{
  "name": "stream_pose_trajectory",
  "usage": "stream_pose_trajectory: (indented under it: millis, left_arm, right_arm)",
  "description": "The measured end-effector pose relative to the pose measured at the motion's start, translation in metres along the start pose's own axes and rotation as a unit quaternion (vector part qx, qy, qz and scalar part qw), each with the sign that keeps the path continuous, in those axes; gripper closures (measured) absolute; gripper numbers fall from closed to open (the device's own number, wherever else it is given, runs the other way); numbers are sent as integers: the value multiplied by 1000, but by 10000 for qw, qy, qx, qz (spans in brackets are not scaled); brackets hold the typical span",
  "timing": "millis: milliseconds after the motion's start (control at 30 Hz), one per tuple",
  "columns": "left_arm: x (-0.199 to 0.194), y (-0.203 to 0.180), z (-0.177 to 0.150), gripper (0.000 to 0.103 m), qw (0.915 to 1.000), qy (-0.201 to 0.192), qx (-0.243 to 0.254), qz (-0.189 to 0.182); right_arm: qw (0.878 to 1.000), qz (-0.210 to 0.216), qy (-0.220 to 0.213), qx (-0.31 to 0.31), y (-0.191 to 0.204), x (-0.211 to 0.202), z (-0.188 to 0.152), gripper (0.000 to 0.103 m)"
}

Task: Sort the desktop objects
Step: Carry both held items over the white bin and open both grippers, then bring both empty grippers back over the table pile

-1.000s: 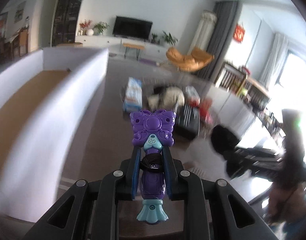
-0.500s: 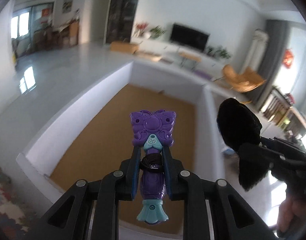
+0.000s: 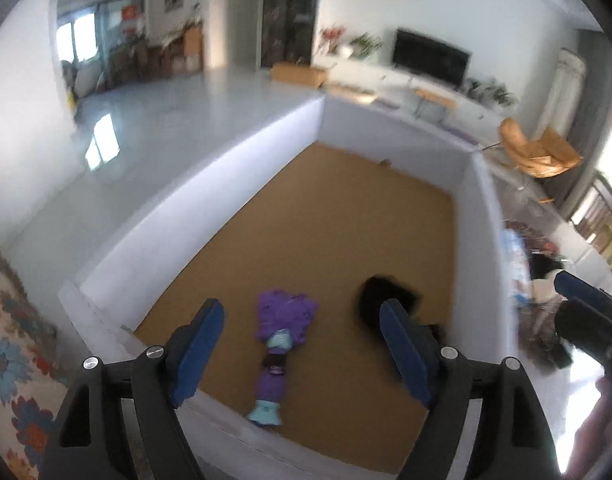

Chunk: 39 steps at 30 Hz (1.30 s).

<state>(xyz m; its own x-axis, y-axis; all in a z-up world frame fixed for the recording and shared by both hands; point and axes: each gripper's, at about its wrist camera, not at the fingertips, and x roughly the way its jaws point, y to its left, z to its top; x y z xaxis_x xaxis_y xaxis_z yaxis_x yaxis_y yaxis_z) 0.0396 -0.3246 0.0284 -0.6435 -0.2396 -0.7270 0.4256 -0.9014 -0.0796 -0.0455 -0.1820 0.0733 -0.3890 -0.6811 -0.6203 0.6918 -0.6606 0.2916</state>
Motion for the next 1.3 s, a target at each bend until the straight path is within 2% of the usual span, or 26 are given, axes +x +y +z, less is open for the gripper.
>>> stream_pose_trajectory:
  millis: [67, 133, 167, 233, 300, 400, 500, 567, 633, 800, 933, 1100, 1300]
  left_arm:
    - [-20, -19, -1, 24, 9993, -240, 202, -216]
    - [-40, -48, -8, 23, 9961, -428, 489, -594]
    - [-51, -66, -14, 22, 9932, -501, 638, -836]
    - [-67, -103, -29, 16, 9849, -565, 940, -1340]
    - [-68, -141, -45, 6, 9762, -491, 1270, -1686]
    - [-55, -193, -71, 3, 9668, -273, 1755, -1836]
    - [-15, -238, -99, 3, 9651, 37, 2137, -1511]
    - [9, -253, -109, 3, 9626, 179, 2288, -1441]
    - [33, -270, -111, 3, 9600, 293, 2444, -1339]
    - [62, -291, -109, 3, 9546, 331, 2727, -1156]
    - [90, -304, -103, 3, 9496, 453, 2859, -1203]
    - [105, -299, -96, 1, 9509, 720, 2557, -1591]
    - [108, -300, -99, 0, 9505, 716, 2565, -1599]
  right_arm:
    - [9992, -336, -225, 21, -21, -23, -13, 0]
    - [9961, -803, -335, 122, -49, -49, -40, 0]
    - [9923, -1168, -323, 261, -69, -63, -61, 0]
    - [9832, -1744, -177, 511, -106, -83, -91, 0]
    - [9733, -2175, 64, 727, -142, -100, -118, 0]
    - [9585, -2651, 416, 965, -190, -119, -156, 0]
    - [9515, -2767, 664, 1167, -228, -135, -176, 0]
    - [9478, -2846, 743, 1233, -246, -135, -179, 0]
    - [9449, -2914, 792, 1266, -261, -134, -176, 0]
    - [9388, -3059, 947, 1271, -291, -116, -164, 0]
    - [9398, -3095, 765, 1232, -304, -113, -162, 0]
    - [9401, -3095, 736, 1226, -302, -113, -163, 0]
    - [9397, -3106, 743, 1223, -301, -112, -162, 0]
